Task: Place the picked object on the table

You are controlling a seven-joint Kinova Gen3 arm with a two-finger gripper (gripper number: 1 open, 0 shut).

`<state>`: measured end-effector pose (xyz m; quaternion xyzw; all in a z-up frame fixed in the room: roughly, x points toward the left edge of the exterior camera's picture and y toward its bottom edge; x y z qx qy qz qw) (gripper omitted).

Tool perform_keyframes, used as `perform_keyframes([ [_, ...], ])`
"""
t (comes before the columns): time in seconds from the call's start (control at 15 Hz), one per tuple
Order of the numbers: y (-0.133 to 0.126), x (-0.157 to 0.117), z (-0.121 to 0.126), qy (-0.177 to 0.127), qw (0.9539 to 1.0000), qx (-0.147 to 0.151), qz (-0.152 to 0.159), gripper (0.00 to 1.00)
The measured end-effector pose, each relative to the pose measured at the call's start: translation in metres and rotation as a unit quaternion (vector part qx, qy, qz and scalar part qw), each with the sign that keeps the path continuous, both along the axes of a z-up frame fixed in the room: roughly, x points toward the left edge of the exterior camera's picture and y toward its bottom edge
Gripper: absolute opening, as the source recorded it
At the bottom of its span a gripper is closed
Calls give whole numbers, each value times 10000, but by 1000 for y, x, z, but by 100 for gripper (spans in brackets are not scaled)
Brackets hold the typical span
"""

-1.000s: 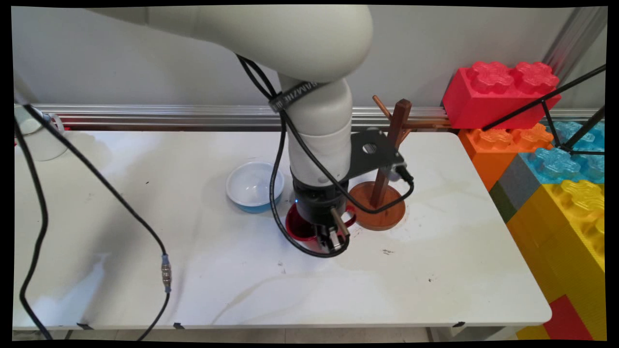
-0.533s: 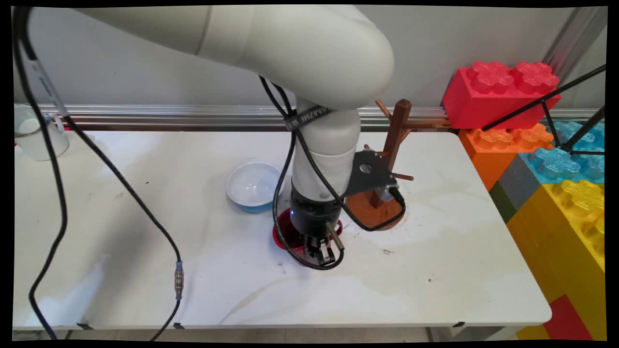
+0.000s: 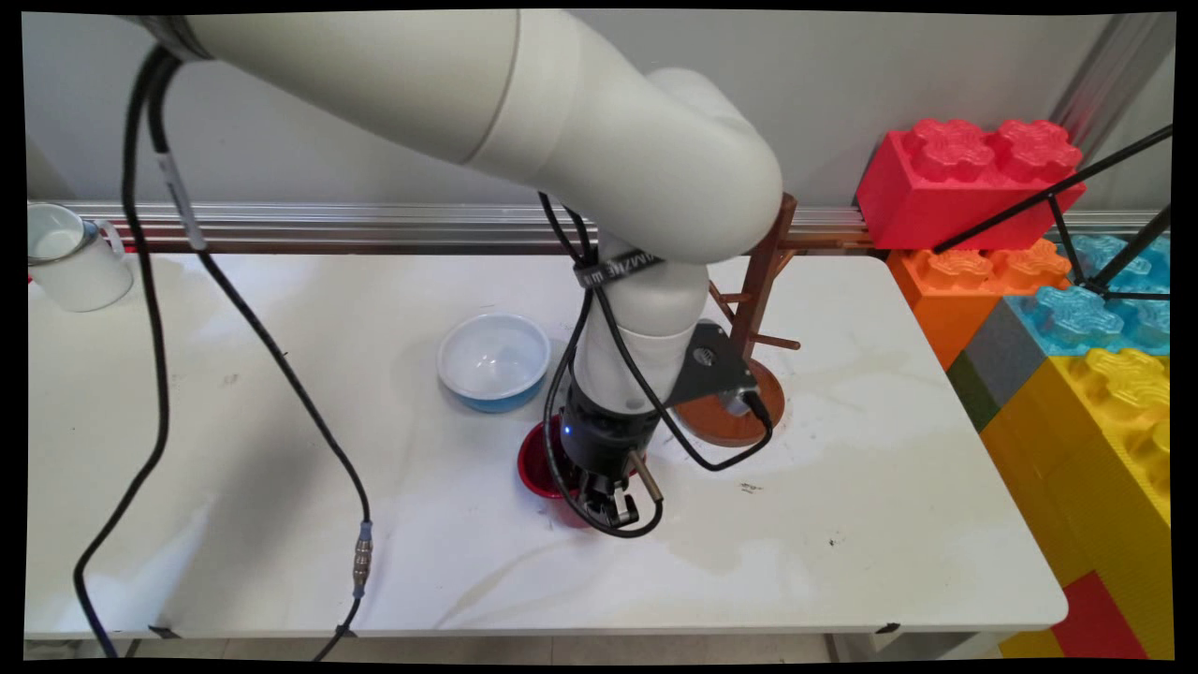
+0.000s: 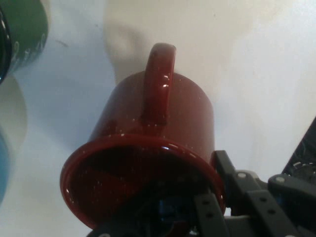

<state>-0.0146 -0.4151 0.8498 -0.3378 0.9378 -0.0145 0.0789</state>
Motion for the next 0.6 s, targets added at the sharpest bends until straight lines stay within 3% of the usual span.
perform_keyframes([
  [0.6,-5,-6,-22,-142,9998,105,80,0],
])
